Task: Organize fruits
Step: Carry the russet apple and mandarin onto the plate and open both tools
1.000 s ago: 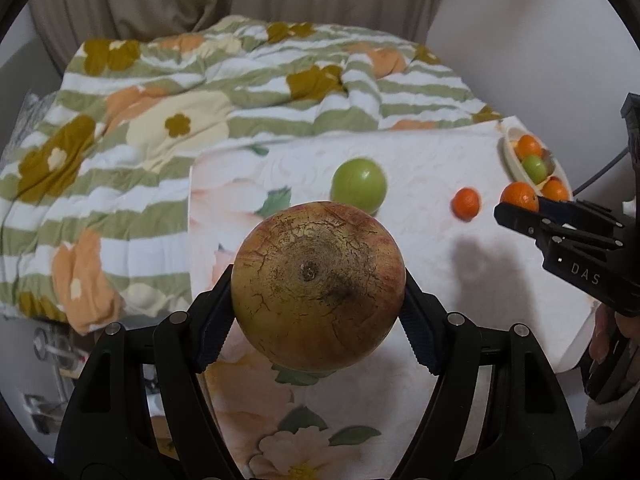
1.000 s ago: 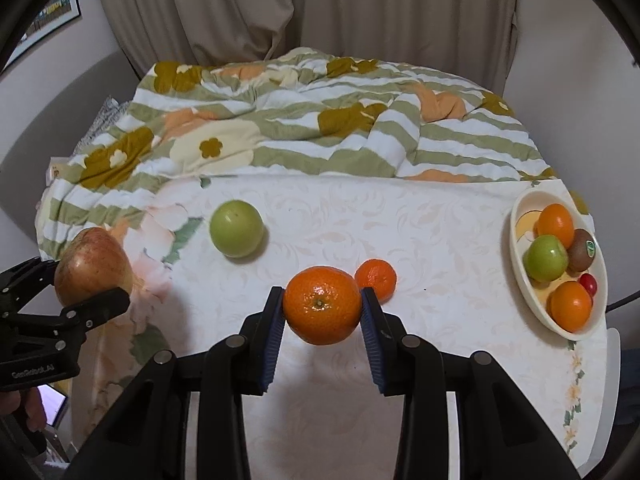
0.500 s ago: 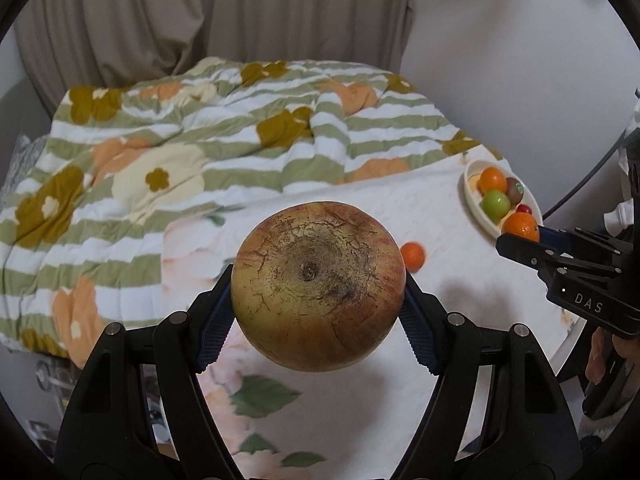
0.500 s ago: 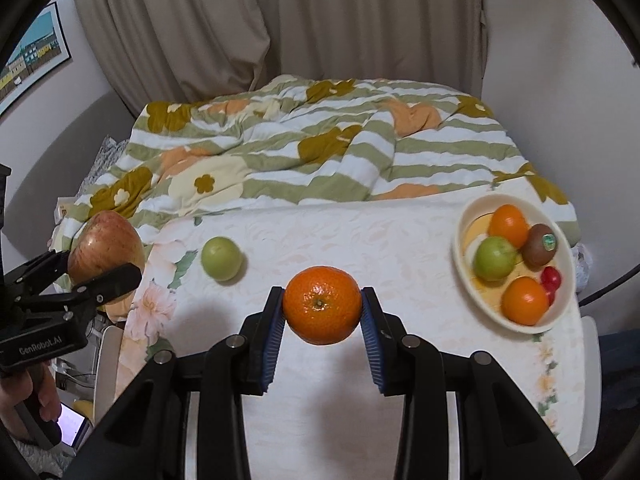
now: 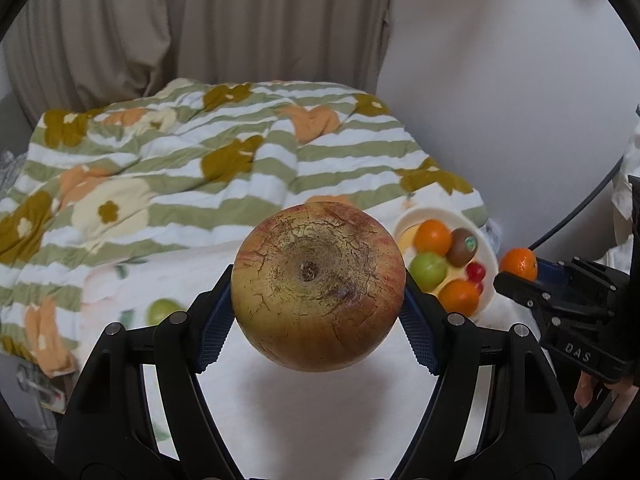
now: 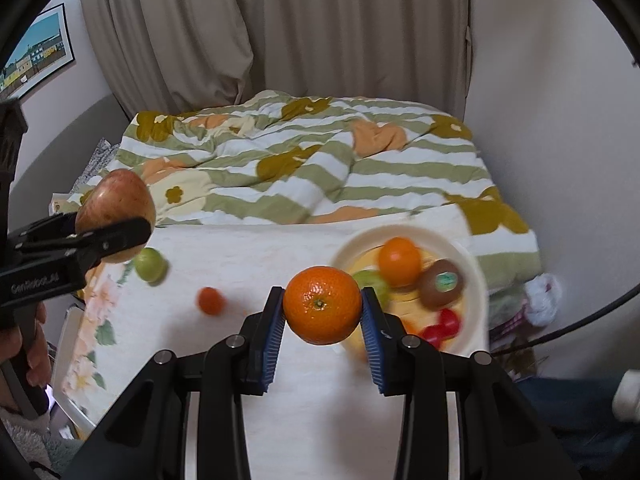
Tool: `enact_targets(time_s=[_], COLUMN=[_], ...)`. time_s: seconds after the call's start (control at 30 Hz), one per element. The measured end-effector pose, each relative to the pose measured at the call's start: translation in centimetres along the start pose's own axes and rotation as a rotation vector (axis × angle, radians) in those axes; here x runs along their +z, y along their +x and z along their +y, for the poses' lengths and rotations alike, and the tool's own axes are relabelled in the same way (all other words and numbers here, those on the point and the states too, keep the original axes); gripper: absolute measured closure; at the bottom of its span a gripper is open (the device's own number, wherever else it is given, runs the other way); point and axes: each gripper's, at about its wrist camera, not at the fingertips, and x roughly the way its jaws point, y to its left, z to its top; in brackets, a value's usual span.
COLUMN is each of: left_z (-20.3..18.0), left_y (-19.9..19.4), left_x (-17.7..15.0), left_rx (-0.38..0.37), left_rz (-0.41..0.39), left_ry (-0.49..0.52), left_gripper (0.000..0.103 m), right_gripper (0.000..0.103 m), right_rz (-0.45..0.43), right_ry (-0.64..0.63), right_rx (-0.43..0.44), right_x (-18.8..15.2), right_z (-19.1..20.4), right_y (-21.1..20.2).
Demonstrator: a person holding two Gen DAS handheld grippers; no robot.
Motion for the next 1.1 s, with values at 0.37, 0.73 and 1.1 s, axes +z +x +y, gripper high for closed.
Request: enact_targets(time_s=[0.37, 0.73, 1.1], left_z=[-7.8, -9.7, -10.4], left_y=[8.0, 15.5, 20.1], left_x=[2.6, 3.3, 3.0], left_rx=[-0.011, -0.035, -0.077], left_rz=[0.061, 0.158, 0.235], left_ry=[-0.014, 0.041, 0.125], left_gripper=[0.021, 0.021, 0.021], right_gripper=[0.069, 0.069, 0.069], right_rz=[0.046, 0.093, 0.119], right_ry=[-0.046, 0.046, 0.138], right_rx=[0.022, 0.023, -0.023], right_x=[0.6, -0.6, -1.0], right_z=[-8.5, -11.8, -13.0], right_y=[1.9, 4.8, 6.4])
